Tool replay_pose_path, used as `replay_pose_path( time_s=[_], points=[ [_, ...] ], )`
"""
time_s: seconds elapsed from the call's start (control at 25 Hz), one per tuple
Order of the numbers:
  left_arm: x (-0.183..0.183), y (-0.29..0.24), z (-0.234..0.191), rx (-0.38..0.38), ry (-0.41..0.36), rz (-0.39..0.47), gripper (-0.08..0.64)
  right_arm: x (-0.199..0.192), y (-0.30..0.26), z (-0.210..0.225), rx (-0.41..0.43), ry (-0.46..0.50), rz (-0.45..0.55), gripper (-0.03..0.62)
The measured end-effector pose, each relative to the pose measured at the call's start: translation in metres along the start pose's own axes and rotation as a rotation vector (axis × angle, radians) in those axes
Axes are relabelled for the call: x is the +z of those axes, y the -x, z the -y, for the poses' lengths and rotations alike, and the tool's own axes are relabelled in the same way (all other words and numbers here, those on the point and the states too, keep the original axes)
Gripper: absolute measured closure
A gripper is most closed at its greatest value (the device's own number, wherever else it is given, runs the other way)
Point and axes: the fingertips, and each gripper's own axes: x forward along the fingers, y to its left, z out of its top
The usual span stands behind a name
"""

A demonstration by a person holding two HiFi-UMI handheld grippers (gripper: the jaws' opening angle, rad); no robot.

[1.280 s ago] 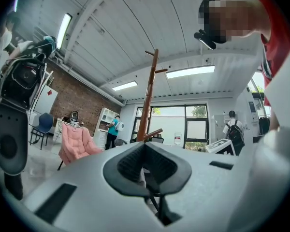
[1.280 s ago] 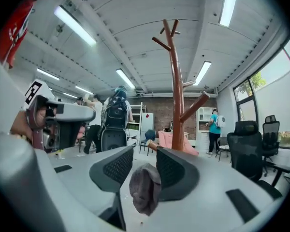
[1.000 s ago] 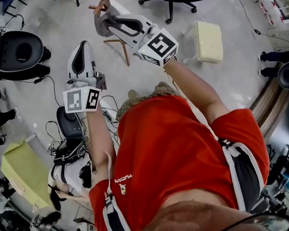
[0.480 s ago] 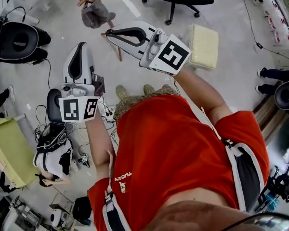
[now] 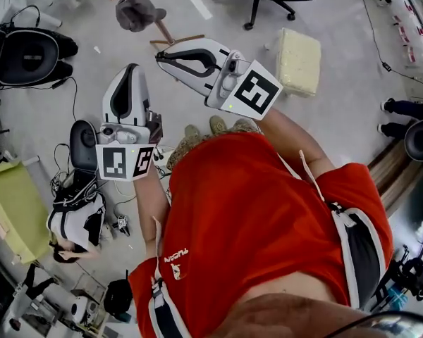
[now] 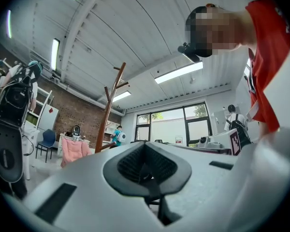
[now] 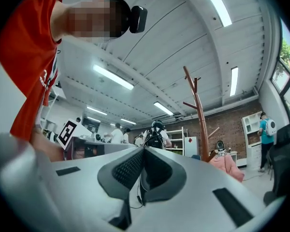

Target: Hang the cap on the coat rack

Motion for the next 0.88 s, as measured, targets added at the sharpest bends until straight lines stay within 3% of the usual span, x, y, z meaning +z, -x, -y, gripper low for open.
replay_pose_path(
  time_s=[0.36, 0.88],
  points=[
    [0.002, 0.000, -0.003, -0.039, 0.006, -0.007, 0.552, -0.005, 0.004, -0.002, -0.072, -0.009, -0.002, 0.571],
    [0.003, 0.002, -0.013, -0.050, 0.006, -0.002, 0.552, -0.008, -0.005, -0.002, -0.108, 0.010, -0.018, 0.571]
  ],
)
